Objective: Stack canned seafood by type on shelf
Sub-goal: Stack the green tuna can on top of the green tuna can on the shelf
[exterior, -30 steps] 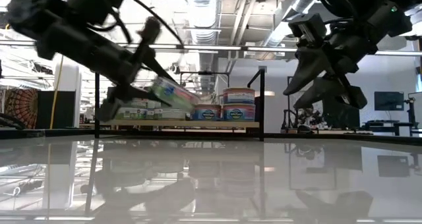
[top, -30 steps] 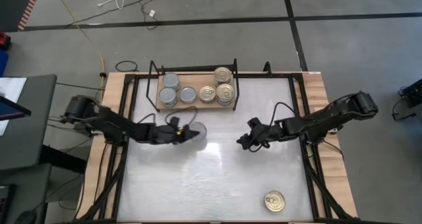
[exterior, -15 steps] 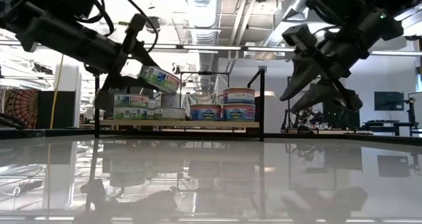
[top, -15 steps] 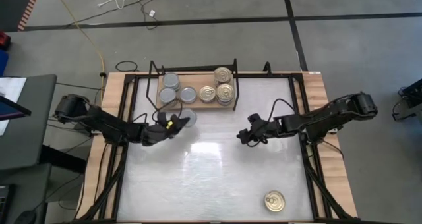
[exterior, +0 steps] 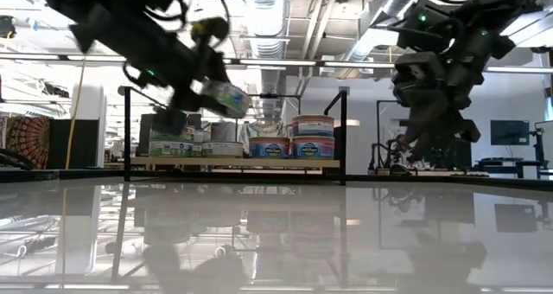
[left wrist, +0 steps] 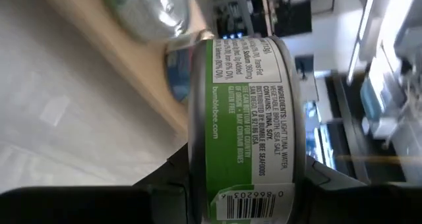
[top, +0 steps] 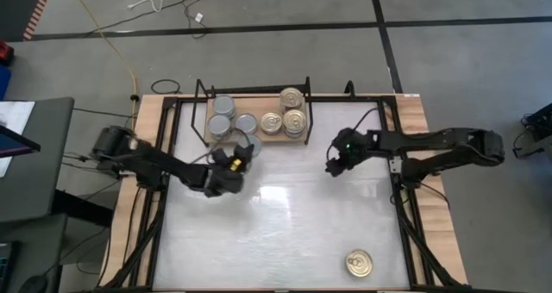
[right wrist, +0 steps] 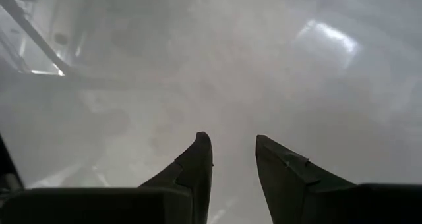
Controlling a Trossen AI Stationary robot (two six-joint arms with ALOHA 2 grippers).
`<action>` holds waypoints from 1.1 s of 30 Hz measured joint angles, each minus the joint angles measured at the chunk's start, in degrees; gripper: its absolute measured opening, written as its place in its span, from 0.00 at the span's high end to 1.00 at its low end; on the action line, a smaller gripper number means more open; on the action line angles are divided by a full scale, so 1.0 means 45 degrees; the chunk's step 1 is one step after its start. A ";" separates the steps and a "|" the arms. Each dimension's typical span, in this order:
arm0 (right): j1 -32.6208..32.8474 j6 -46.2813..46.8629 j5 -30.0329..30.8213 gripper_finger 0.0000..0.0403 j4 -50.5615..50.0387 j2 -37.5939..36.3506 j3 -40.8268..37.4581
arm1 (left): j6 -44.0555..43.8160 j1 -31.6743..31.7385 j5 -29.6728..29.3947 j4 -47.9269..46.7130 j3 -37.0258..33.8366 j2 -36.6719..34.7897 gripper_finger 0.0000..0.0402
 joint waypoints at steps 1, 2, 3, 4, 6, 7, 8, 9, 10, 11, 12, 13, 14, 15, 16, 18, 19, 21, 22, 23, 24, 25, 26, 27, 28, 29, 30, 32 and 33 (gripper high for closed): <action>-0.0289 -0.0464 -0.0069 0.65 -0.0339 -0.0232 0.0000 | -0.0574 0.0022 -0.0238 -0.0080 0.0319 0.0577 0.68; -0.0578 -0.0916 -0.0125 0.65 -0.0655 -0.0469 0.0000 | -0.1199 0.0066 -0.0644 -0.0154 0.0551 0.1050 0.68; -0.0839 -0.1333 -0.0172 0.65 -0.0981 -0.0702 0.0000 | -0.1823 0.0120 -0.1053 -0.0179 0.0708 0.1443 0.68; -0.1078 -0.1745 -0.0189 0.65 -0.1307 -0.0935 0.0000 | -0.2410 0.0196 -0.1455 -0.0168 0.0821 0.1750 0.68; -0.1477 -0.2532 -0.0195 0.65 -0.1909 -0.1378 0.0000 | -0.3339 0.0418 -0.1904 -0.0148 0.0957 0.2094 0.68; -0.1660 -0.2917 -0.0212 0.65 -0.2169 -0.1572 0.0000 | -0.3544 0.0563 -0.1927 -0.0090 0.1019 0.2190 0.68; -0.1831 -0.3263 -0.0217 0.65 -0.2338 -0.1724 0.0000 | -0.3534 0.0711 -0.1928 -0.0020 0.1128 0.2279 0.68; -0.1999 -0.3552 -0.0217 0.65 -0.2474 -0.1855 0.0000 | -0.3300 0.0874 -0.1924 0.0015 0.1268 0.2314 0.68; -0.2141 -0.3772 -0.0217 0.65 -0.2611 -0.1966 0.0000 | -0.2942 0.1056 -0.1919 0.0024 0.1438 0.2320 0.68; -0.2279 -0.3921 -0.0215 0.65 -0.2702 -0.2061 0.0000 | -0.2540 0.1248 -0.1923 0.0042 0.1607 0.2305 0.68; -0.2391 -0.4006 -0.0217 0.65 -0.2744 -0.2142 0.0000 | -0.2204 0.1452 -0.1917 0.0070 0.1773 0.2293 0.68; -0.2487 -0.4034 -0.0217 0.65 -0.2800 -0.2203 0.0000 | -0.1942 0.1661 -0.1863 0.0081 0.1917 0.2291 0.69; -0.2571 -0.4040 -0.0217 0.65 -0.2854 -0.2239 0.0000 | -0.1718 0.1873 -0.1752 0.0066 0.2024 0.2291 0.69; -0.2639 -0.4067 -0.0217 0.65 -0.2851 -0.2257 0.0000 | -0.1526 0.2095 -0.1526 0.0039 0.2101 0.2291 0.69; -0.2693 -0.4149 -0.0217 0.65 -0.2828 -0.2259 0.0000 | -0.1379 0.2308 -0.1287 0.0034 0.2157 0.2291 0.69; -0.2694 -0.4454 -0.0217 0.65 -0.2844 -0.2259 0.0000 | -0.1287 0.2686 -0.0850 0.0026 0.2190 0.2291 0.68; -0.2690 -0.4598 -0.0217 0.65 -0.2849 -0.2259 0.0000 | -0.1366 0.2826 -0.0793 -0.0028 0.2190 0.2291 0.68; -0.2678 -0.4691 -0.0217 0.65 -0.2841 -0.2259 0.0000 | -0.1619 0.3031 -0.0802 -0.0092 0.2190 0.2291 0.67; -0.2673 -0.4699 -0.0217 0.65 -0.2856 -0.2259 0.0000 | -0.1645 0.3130 -0.0802 -0.0107 0.2190 0.2291 0.67; -0.2670 -0.4724 -0.0217 0.65 -0.2856 -0.2259 0.0000 | -0.1673 0.3216 -0.0802 -0.0171 0.2190 0.2291 0.67; -0.2670 -0.4736 -0.0217 0.65 -0.2855 -0.2259 0.0000 | -0.1793 0.3283 -0.0797 -0.0313 0.2190 0.2291 0.67; -0.2670 -0.4786 -0.0217 0.65 -0.2869 -0.2259 0.0000 | -0.1997 0.3351 -0.0795 -0.0448 0.2190 0.2291 0.67; -0.2670 -0.4943 -0.0217 0.65 -0.2904 -0.2257 0.0000 | -0.2241 0.3412 -0.0792 -0.0639 0.2190 0.2291 0.67; -0.2666 -0.5033 -0.0217 0.65 -0.2985 -0.2259 0.0000 | -0.2479 0.3455 -0.0782 -0.0878 0.2190 0.2291 0.67; -0.2666 -0.5066 -0.0217 0.65 -0.3074 -0.2254 0.0000 | -0.2685 0.3489 -0.0786 -0.1131 0.2190 0.2291 0.67; -0.2666 -0.5108 -0.0217 0.65 -0.3142 -0.2254 0.0000 | -0.2893 0.3505 -0.0782 -0.1398 0.2190 0.2291 0.67; -0.2666 -0.5227 -0.0212 0.65 -0.3167 -0.2254 0.0000 | -0.3086 0.3510 -0.0767 -0.1602 0.2186 0.2291 0.67; -0.2666 -0.5333 -0.0212 0.65 -0.3159 -0.2254 0.0000 | -0.3364 0.3531 -0.0738 -0.1809 0.2185 0.2291 0.67; -0.2666 -0.5348 -0.0212 0.65 -0.3159 -0.2254 0.0000 | -0.3457 0.3557 -0.0736 -0.1911 0.2185 0.2291 0.66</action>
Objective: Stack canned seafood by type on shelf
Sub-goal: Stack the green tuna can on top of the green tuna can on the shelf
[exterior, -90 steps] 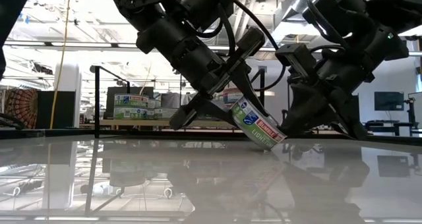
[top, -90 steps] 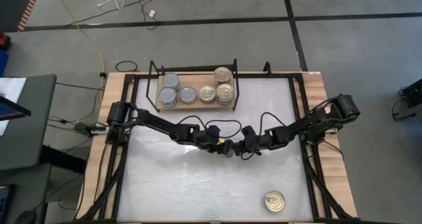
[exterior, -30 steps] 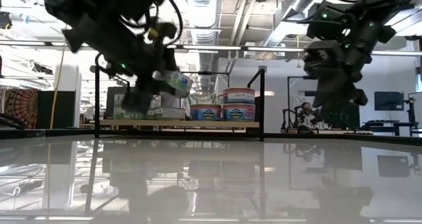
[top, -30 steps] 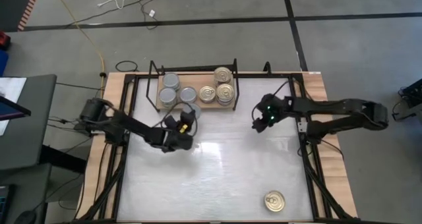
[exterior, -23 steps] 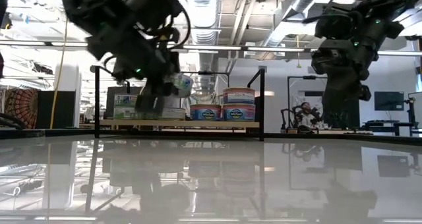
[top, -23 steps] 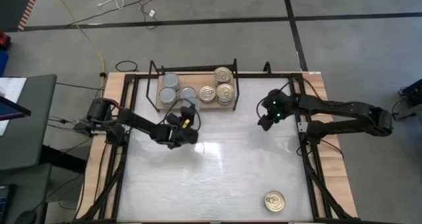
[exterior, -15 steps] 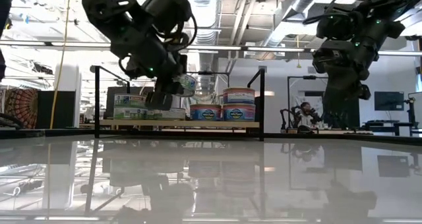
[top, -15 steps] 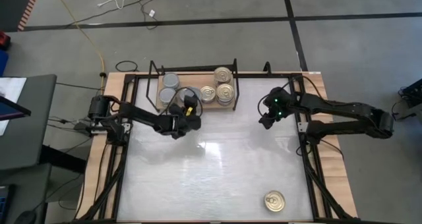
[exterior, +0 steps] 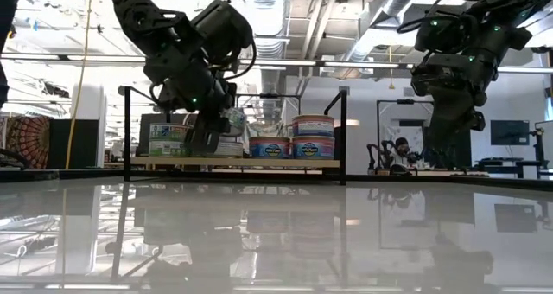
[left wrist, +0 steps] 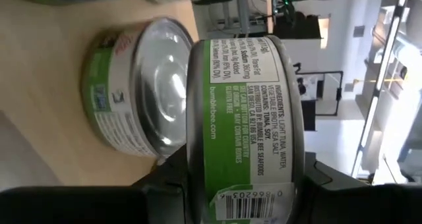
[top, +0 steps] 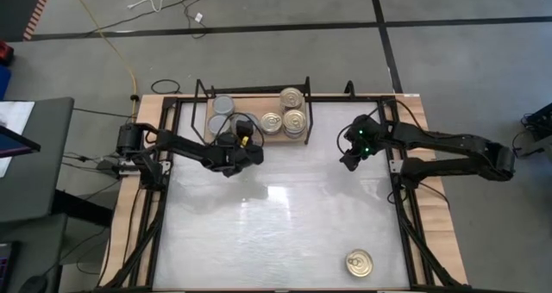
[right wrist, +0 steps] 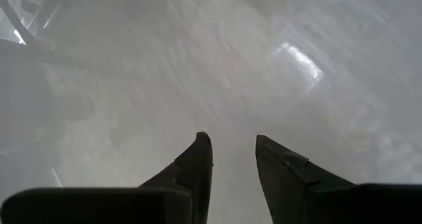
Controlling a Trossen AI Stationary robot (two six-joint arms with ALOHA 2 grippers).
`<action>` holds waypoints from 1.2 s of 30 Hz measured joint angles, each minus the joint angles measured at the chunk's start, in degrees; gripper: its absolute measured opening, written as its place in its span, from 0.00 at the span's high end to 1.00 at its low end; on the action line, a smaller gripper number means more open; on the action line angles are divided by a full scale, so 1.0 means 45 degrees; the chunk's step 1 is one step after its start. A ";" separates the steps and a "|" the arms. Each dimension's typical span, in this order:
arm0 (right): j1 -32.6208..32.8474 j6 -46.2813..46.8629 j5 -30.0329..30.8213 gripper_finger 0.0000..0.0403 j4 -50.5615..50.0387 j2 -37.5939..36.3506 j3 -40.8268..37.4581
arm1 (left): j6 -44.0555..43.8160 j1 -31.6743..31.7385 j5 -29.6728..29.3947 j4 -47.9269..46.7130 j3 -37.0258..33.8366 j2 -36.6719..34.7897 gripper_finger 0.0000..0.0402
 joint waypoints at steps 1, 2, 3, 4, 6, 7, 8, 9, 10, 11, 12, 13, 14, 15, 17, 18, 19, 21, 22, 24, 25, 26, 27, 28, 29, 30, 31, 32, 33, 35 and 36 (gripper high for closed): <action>0.0000 -0.0013 0.0000 0.65 0.0000 0.0000 0.0000 | -0.0063 0.0033 -0.0001 -0.0103 0.0000 0.0000 0.66; -0.0013 -0.0017 0.0000 0.65 0.0004 0.0000 0.0000 | -0.0097 0.0089 0.0001 -0.0154 0.0000 0.0000 0.66; -0.0015 -0.0019 0.0000 0.65 0.0015 0.0000 0.0000 | -0.0104 0.0147 0.0002 -0.0152 0.0000 0.0000 0.66; -0.0019 -0.0019 0.0000 0.65 0.0027 0.0000 0.0000 | -0.0095 0.0218 -0.0002 -0.0134 0.0000 0.0000 0.66; -0.0019 -0.0024 0.0000 0.65 0.0033 0.0001 0.0000 | -0.0039 0.0367 -0.0002 -0.0139 0.0000 0.0000 0.66; -0.0015 -0.0028 0.0000 0.65 0.0034 0.0005 0.0000 | -0.0024 0.0441 0.0005 -0.0148 0.0000 0.0000 0.66; -0.0017 -0.0033 0.0000 0.65 0.0034 0.0005 0.0000 | -0.0019 0.0514 0.0061 -0.0150 0.0000 0.0000 0.66; -0.0019 -0.0047 0.0005 0.65 0.0029 0.0005 0.0000 | -0.0027 0.0588 0.0170 -0.0136 0.0000 0.0000 0.66; -0.0019 -0.0048 0.0005 0.65 0.0024 0.0005 0.0000 | -0.0077 0.0670 0.0301 -0.0140 0.0000 0.0000 0.66; -0.0019 -0.0048 0.0005 0.65 0.0024 0.0005 0.0000 | -0.0160 0.0765 0.0545 -0.0151 0.0000 0.0000 0.66; -0.0019 -0.0048 0.0005 0.65 0.0018 0.0005 0.0000 | -0.0207 0.0849 0.0843 -0.0147 0.0000 0.0000 0.66; -0.0019 -0.0048 0.0005 0.65 0.0003 0.0005 0.0000 | -0.0225 0.0926 0.1074 -0.0144 0.0000 0.0000 0.66; -0.0018 -0.0048 0.0005 0.65 -0.0016 0.0005 0.0000 | -0.0216 0.0996 0.1273 -0.0139 0.0000 0.0000 0.66; -0.0019 -0.0048 0.0005 0.65 -0.0024 0.0005 0.0000 | -0.0201 0.1059 0.1437 -0.0117 0.0000 0.0000 0.66; -0.0019 -0.0048 0.0008 0.65 -0.0024 0.0005 0.0000 | -0.0283 0.1140 0.1594 -0.0078 0.0000 -0.0018 0.66; -0.0019 -0.0047 0.0006 0.65 -0.0024 0.0005 0.0000 | -0.0391 0.1154 0.1602 -0.0081 0.0000 -0.0019 0.66; -0.0019 -0.0043 0.0005 0.65 -0.0025 0.0005 0.0000 | -0.0484 0.1153 0.1608 -0.0085 0.0000 -0.0019 0.66; -0.0019 -0.0043 0.0010 0.65 -0.0060 0.0005 0.0000 | -0.0556 0.1153 0.1613 -0.0090 0.0000 -0.0019 0.66; -0.0019 -0.0039 0.0010 0.65 -0.0111 0.0005 0.0000 | -0.0530 0.1153 0.1596 -0.0091 0.0000 -0.0019 0.66; -0.0019 -0.0033 0.0010 0.65 -0.0232 0.0005 0.0000 | -0.0432 0.1144 0.1506 -0.0111 0.0000 -0.0019 0.66; -0.0019 -0.0032 0.0010 0.65 -0.0300 0.0005 0.0000 | -0.0438 0.1125 0.1472 -0.0123 0.0000 -0.0019 0.66; -0.0019 -0.0023 0.0010 0.65 -0.0354 0.0005 0.0000 | -0.0525 0.1124 0.1444 -0.0132 0.0000 -0.0019 0.66; -0.0019 -0.0019 0.0010 0.65 -0.0395 0.0005 0.0000 | -0.0679 0.1124 0.1425 -0.0136 0.0000 -0.0019 0.66; -0.0019 -0.0014 0.0010 0.65 -0.0430 0.0005 0.0000 | -0.0885 0.1124 0.1411 -0.0135 0.0000 -0.0019 0.66; -0.0019 -0.0014 0.0014 0.65 -0.0467 0.0005 0.0000 | -0.1041 0.1124 0.1405 -0.0137 0.0000 -0.0019 0.65; -0.0019 -0.0014 0.0012 0.65 -0.0513 0.0005 0.0000 | -0.1095 0.1124 0.1371 -0.0138 0.0000 -0.0019 0.65; -0.0019 -0.0014 0.0015 0.65 -0.0549 0.0005 0.0000 | -0.1090 0.1124 0.1297 -0.0139 0.0000 -0.0015 0.64; -0.0019 -0.0014 0.0015 0.65 -0.0575 0.0005 0.0000 | -0.1077 0.1124 0.1187 -0.0147 0.0000 -0.0015 0.63; -0.0019 -0.0011 0.0015 0.65 -0.0593 0.0005 0.0000 | -0.1028 0.1124 0.1159 -0.0148 0.0000 -0.0015 0.62; -0.0019 -0.0004 0.0015 0.65 -0.0589 0.0005 0.0000 | -0.0993 0.1124 0.1144 -0.0143 0.0000 -0.0015 0.59; -0.0019 -0.0004 0.0015 0.65 -0.0593 0.0005 0.0000 | -0.0996 0.1124 0.1144 -0.0148 0.0000 -0.0015 0.58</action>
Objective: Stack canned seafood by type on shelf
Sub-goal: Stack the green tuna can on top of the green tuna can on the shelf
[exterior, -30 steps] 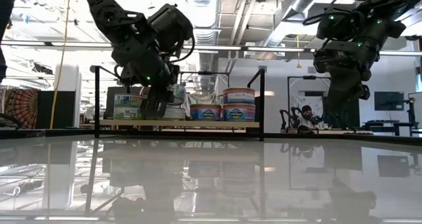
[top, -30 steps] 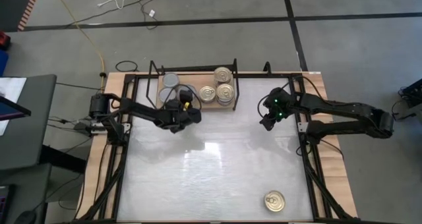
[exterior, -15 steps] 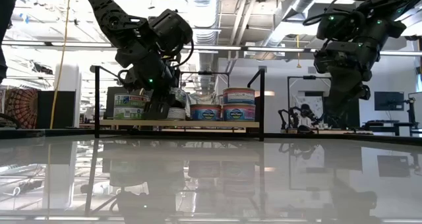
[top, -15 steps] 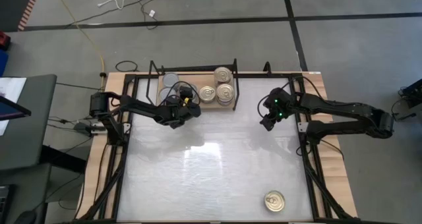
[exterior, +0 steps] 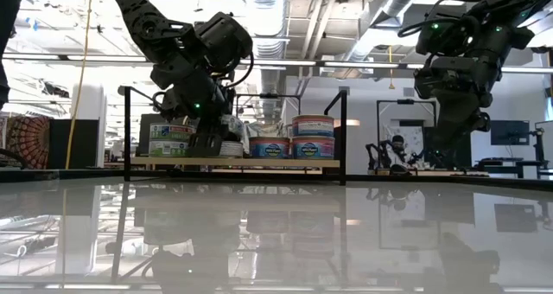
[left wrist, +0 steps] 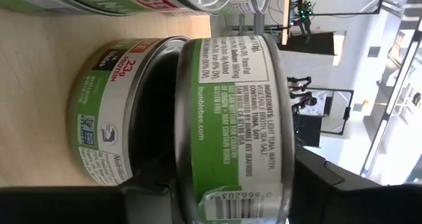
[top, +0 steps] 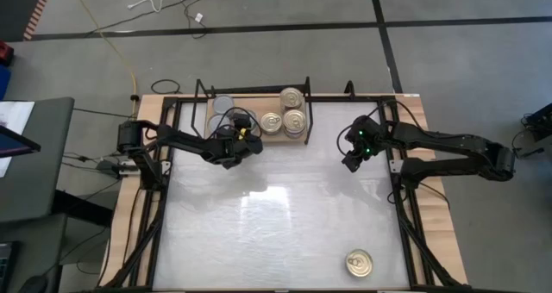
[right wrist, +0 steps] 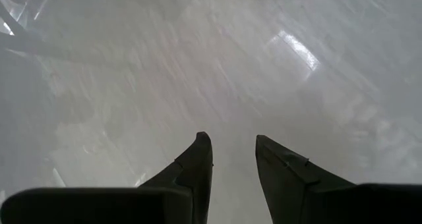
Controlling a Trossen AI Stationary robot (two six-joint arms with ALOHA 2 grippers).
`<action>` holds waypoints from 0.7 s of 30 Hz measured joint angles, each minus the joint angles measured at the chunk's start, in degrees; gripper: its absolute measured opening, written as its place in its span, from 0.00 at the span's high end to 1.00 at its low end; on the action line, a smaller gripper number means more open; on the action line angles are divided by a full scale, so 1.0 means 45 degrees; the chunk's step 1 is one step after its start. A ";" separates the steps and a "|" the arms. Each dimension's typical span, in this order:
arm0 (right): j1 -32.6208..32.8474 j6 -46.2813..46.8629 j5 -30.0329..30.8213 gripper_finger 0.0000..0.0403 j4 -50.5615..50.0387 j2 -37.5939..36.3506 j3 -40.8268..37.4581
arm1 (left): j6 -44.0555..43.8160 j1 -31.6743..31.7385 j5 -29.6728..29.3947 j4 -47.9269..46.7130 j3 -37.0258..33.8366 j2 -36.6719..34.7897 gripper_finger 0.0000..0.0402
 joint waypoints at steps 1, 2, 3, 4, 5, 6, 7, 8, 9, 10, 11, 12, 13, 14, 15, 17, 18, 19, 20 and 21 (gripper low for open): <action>0.0000 0.0000 0.0000 0.65 -0.0004 0.0000 0.0000 | 0.0003 0.0000 -0.0003 0.0005 0.0000 0.0000 0.56; 0.0000 0.0000 0.0000 0.65 -0.0009 0.0000 0.0000 | 0.0007 0.0000 -0.0005 0.0005 0.0000 0.0000 0.54; 0.0000 0.0000 0.0000 0.65 -0.0018 0.0000 0.0000 | 0.0006 0.0000 -0.0009 0.0005 0.0000 0.0000 0.52; 0.0001 0.0000 0.0000 0.65 -0.0027 0.0000 0.0000 | -0.0003 0.0000 -0.0004 0.0005 0.0000 0.0001 0.50; 0.0000 0.0000 0.0000 0.65 -0.0041 0.0000 0.0000 | -0.0007 0.0000 0.0012 0.0005 0.0000 0.0005 0.48; 0.0000 0.0000 0.0000 0.65 -0.0062 0.0000 0.0000 | -0.0010 0.0000 0.0051 0.0010 0.0000 0.0005 0.46; 0.0001 0.0000 0.0000 0.65 -0.0068 0.0000 0.0000 | -0.0030 0.0000 0.0072 0.0023 0.0000 0.0005 0.44; 0.0000 0.0000 0.0000 0.65 -0.0068 0.0000 0.0000 | -0.0102 0.0000 0.0086 0.0024 0.0000 0.0005 0.43; 0.0000 0.0000 0.0000 0.65 -0.0068 0.0000 0.0000 | -0.0223 0.0000 0.0087 0.0034 -0.0001 0.0005 0.42; 0.0004 0.0000 0.0000 0.65 -0.0068 0.0000 0.0000 | -0.0292 0.0000 0.0092 0.0077 -0.0004 0.0005 0.41; 0.0000 0.0000 0.0000 0.65 -0.0063 0.0000 0.0000 | -0.0262 0.0000 0.0097 0.0187 -0.0005 0.0005 0.41; 0.0000 0.0000 0.0000 0.65 -0.0063 0.0000 0.0000 | -0.0139 0.0000 0.0111 0.0394 -0.0005 0.0012 0.40; 0.0000 0.0000 0.0000 0.65 -0.0063 0.0000 0.0000 | -0.0075 0.0000 0.0117 0.0604 -0.0005 0.0015 0.40; 0.0000 0.0000 0.0000 0.65 -0.0063 0.0000 0.0000 | -0.0064 0.0000 0.0121 0.0758 -0.0005 0.0015 0.40; 0.0001 0.0000 0.0000 0.65 -0.0064 0.0000 0.0000 | -0.0046 0.0000 0.0121 0.0874 -0.0005 0.0015 0.40; 0.0002 -0.0002 0.0000 0.65 -0.0074 0.0000 0.0000 | -0.0065 0.0000 0.0138 0.0938 -0.0005 0.0015 0.40; 0.0000 0.0000 0.0000 0.65 -0.0101 0.0000 0.0000 | -0.0061 0.0000 0.0163 0.0933 -0.0005 0.0015 0.40; 0.0000 -0.0005 0.0000 0.65 -0.0147 0.0000 0.0000 | -0.0061 -0.0008 0.0273 0.0918 -0.0005 0.0015 0.40; 0.0000 -0.0005 0.0000 0.65 -0.0187 0.0000 0.0000 | -0.0069 -0.0015 0.0453 0.0865 -0.0005 0.0015 0.40; 0.0001 -0.0005 0.0000 0.65 -0.0218 0.0000 0.0000 | -0.0068 -0.0015 0.0634 0.0725 -0.0005 0.0015 0.40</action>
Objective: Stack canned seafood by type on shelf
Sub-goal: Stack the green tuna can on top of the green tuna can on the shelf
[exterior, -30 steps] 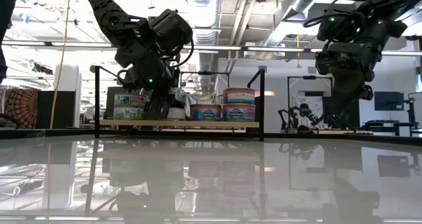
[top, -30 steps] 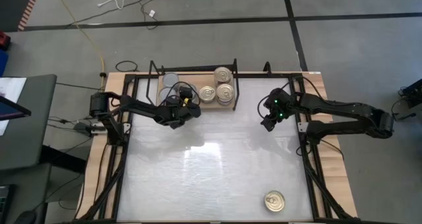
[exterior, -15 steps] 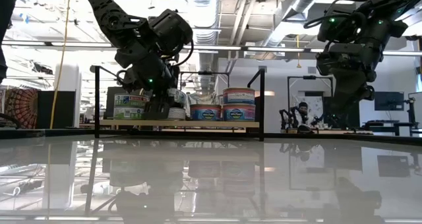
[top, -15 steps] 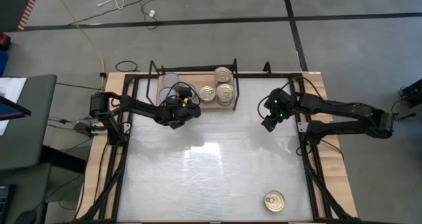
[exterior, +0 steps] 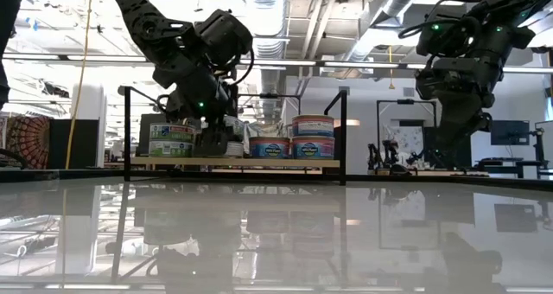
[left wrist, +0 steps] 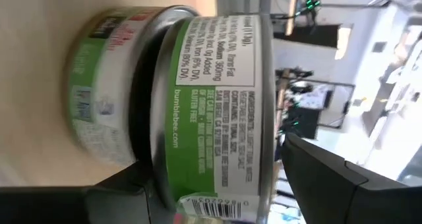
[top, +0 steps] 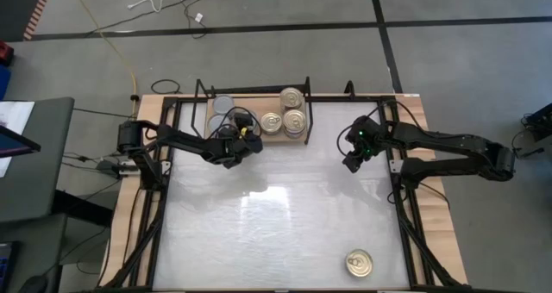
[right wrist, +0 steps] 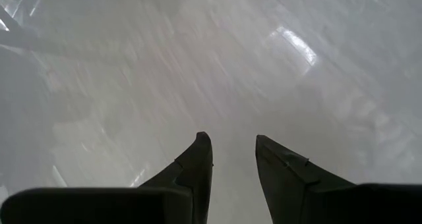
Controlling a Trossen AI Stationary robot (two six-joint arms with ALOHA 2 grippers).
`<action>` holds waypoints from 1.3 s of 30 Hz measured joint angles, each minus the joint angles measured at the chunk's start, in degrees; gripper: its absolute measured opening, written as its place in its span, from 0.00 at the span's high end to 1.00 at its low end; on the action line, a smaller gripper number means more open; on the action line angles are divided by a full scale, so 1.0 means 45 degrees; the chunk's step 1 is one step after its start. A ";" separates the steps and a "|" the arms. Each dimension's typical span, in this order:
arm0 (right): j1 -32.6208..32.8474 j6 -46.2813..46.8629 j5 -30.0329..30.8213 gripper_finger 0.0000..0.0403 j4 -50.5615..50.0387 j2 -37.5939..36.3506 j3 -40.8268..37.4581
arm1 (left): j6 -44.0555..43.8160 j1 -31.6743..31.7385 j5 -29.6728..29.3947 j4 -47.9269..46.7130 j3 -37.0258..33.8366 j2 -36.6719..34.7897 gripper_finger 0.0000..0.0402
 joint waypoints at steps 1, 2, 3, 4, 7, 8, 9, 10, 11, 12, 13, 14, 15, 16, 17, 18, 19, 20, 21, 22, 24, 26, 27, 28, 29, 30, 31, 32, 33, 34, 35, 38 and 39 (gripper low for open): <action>-0.0001 -0.0001 0.0000 0.65 -0.0026 0.0000 0.0000 | -0.0023 0.0000 0.0154 -0.0178 0.0000 0.0000 0.40; -0.0001 -0.0005 0.0000 0.65 -0.0056 0.0000 0.0000 | -0.0142 0.0000 0.0270 -0.0288 0.0000 0.0000 0.40; 0.0000 -0.0005 -0.0004 0.65 -0.0088 0.0000 0.0000 | -0.0346 0.0000 0.0367 -0.0296 0.0000 0.0000 0.40; -0.0001 -0.0005 0.0000 0.65 -0.0129 0.0000 0.0000 | -0.0525 -0.0001 0.0360 -0.0194 0.0000 0.0000 0.40; -0.0001 -0.0005 -0.0003 0.65 -0.0179 0.0000 0.0000 | -0.0260 -0.0068 0.0293 -0.0063 0.0000 -0.0037 0.40; -0.0001 -0.0008 0.0000 0.65 -0.0177 0.0000 0.0000 | -0.0039 -0.0066 0.0349 -0.0270 0.0000 -0.0117 0.40; 0.0003 -0.0007 -0.0003 0.65 -0.0180 0.0000 0.0000 | 0.0020 -0.0044 0.0450 -0.0543 0.0000 -0.0200 0.40; 0.0008 -0.0010 -0.0001 0.65 -0.0180 0.0000 0.0000 | -0.0156 -0.0016 0.0636 -0.0835 0.0000 -0.0307 0.40; 0.0008 -0.0010 -0.0004 0.65 -0.0181 0.0000 0.0000 | -0.0432 0.0000 0.0818 -0.1001 0.0000 -0.0406 0.40; 0.0013 -0.0010 -0.0005 0.65 -0.0180 0.0000 0.0000 | -0.0560 0.0009 0.0891 -0.1043 0.0000 -0.0512 0.40; 0.0022 -0.0005 -0.0005 0.65 -0.0180 0.0000 0.0000 | -0.0493 0.0005 0.0891 -0.1086 0.0000 -0.0648 0.40; 0.0018 -0.0005 -0.0005 0.65 -0.0180 0.0000 0.0000 | -0.0208 0.0001 0.0886 -0.1118 -0.0009 -0.0798 0.40; 0.0021 -0.0005 -0.0003 0.65 -0.0164 0.0000 0.0000 | 0.0143 0.0007 0.0883 -0.1115 -0.0010 -0.0974 0.40; 0.0023 -0.0005 -0.0003 0.65 -0.0144 0.0000 0.0000 | 0.0505 0.0055 0.0889 -0.1116 -0.0010 -0.1181 0.40; 0.0018 -0.0005 -0.0005 0.65 -0.0124 0.0000 0.0000 | 0.0852 0.0117 0.0904 -0.1190 -0.0010 -0.1397 0.40; 0.0022 -0.0005 -0.0005 0.65 -0.0116 0.0000 0.0000 | 0.1216 0.0212 0.0916 -0.1362 -0.0010 -0.1587 0.40; 0.0018 -0.0005 -0.0005 0.65 -0.0106 0.0000 0.0000 | 0.1462 0.0304 0.1074 -0.1659 -0.0005 -0.1760 0.40; 0.0018 -0.0005 -0.0005 0.65 -0.0076 0.0000 0.0000 | 0.1540 0.0415 0.1402 -0.2029 -0.0006 -0.1895 0.40; 0.0023 -0.0005 -0.0004 0.65 -0.0019 0.0000 0.0000 | 0.1545 0.0498 0.1856 -0.2365 -0.0005 -0.1984 0.40; 0.0019 -0.0005 -0.0001 0.65 0.0056 0.0000 0.0000 | 0.1476 0.0546 0.2330 -0.2590 -0.0010 -0.2008 0.40; 0.0019 0.0001 -0.0005 0.65 0.0220 0.0000 0.0000 | 0.1245 0.0559 0.3034 -0.2894 -0.0010 -0.1992 0.40; 0.0018 0.0002 -0.0005 0.65 0.0386 0.0000 0.0000 | 0.0893 0.0489 0.3249 -0.2971 -0.0010 -0.1924 0.40; 0.0018 0.0005 -0.0005 0.65 0.0403 0.0000 0.0000 | 0.0803 0.0452 0.3291 -0.2980 -0.0010 -0.1902 0.40; 0.0019 0.0005 -0.0005 0.65 0.0404 0.0000 0.0000 | 0.0768 0.0408 0.3291 -0.3041 -0.0010 -0.1884 0.40; 0.0023 0.0005 -0.0005 0.65 0.0414 0.0000 0.0000 | 0.0733 0.0368 0.3286 -0.3066 -0.0010 -0.1880 0.40; 0.0018 0.0005 -0.0005 0.65 0.0417 0.0000 0.0005 | 0.0726 0.0332 0.3286 -0.3060 -0.0010 -0.1881 0.40; 0.0018 0.0007 -0.0005 0.65 0.0417 0.0000 0.0000 | 0.0717 0.0308 0.3291 -0.3061 -0.0010 -0.1889 0.40; 0.0022 0.0009 -0.0005 0.65 0.0421 0.0000 0.0001 | 0.0714 0.0263 0.3291 -0.3066 -0.0010 -0.1885 0.40; 0.0023 0.0010 -0.0005 0.65 0.0438 0.0000 0.0003 | 0.0708 0.0225 0.3322 -0.3066 -0.0010 -0.1885 0.40; 0.0021 0.0010 -0.0005 0.65 0.0457 0.0000 0.0002 | 0.0687 0.0193 0.3408 -0.3057 -0.0010 -0.1885 0.40; 0.0023 0.0015 -0.0005 0.65 0.0461 0.0000 0.0005 | 0.0601 0.0185 0.3524 -0.3051 -0.0010 -0.1885 0.40; 0.0023 0.0039 -0.0005 0.65 0.0456 0.0000 0.0000 | 0.0510 0.0196 0.3839 -0.3008 0.0000 -0.1896 0.40; 0.0023 0.0039 -0.0005 0.65 0.0456 0.0000 0.0005 | 0.0534 0.0221 0.3875 -0.3012 0.0000 -0.1904 0.40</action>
